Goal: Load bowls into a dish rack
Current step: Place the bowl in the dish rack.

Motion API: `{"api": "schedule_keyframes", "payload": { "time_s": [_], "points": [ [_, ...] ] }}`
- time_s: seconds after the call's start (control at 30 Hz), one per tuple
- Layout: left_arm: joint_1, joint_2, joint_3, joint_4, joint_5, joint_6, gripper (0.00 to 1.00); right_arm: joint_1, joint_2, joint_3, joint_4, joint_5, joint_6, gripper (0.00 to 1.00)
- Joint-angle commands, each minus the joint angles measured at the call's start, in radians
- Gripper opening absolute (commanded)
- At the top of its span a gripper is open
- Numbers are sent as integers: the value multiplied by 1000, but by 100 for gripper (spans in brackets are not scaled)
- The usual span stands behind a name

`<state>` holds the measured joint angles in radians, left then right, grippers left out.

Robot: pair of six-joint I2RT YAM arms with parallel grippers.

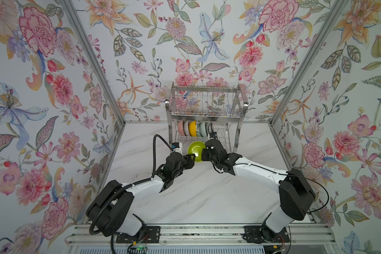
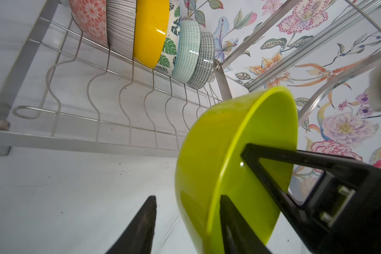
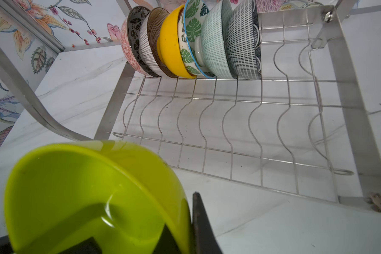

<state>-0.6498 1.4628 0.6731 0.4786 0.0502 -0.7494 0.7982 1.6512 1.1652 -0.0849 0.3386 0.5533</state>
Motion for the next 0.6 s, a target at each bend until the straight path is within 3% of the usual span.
{"api": "schedule_keyframes", "payload": {
  "time_s": [0.0,0.3,0.57],
  "points": [
    [5,13,25,22,-41,5,40,25,-1,23,62,65,-2,0],
    [6,1,13,51,-71,-5,2,48,-21,-16,125,75,17,4],
    [6,-19,6,55,-131,1,0,39,-45,-42,157,8,48,28]
  ]
}}
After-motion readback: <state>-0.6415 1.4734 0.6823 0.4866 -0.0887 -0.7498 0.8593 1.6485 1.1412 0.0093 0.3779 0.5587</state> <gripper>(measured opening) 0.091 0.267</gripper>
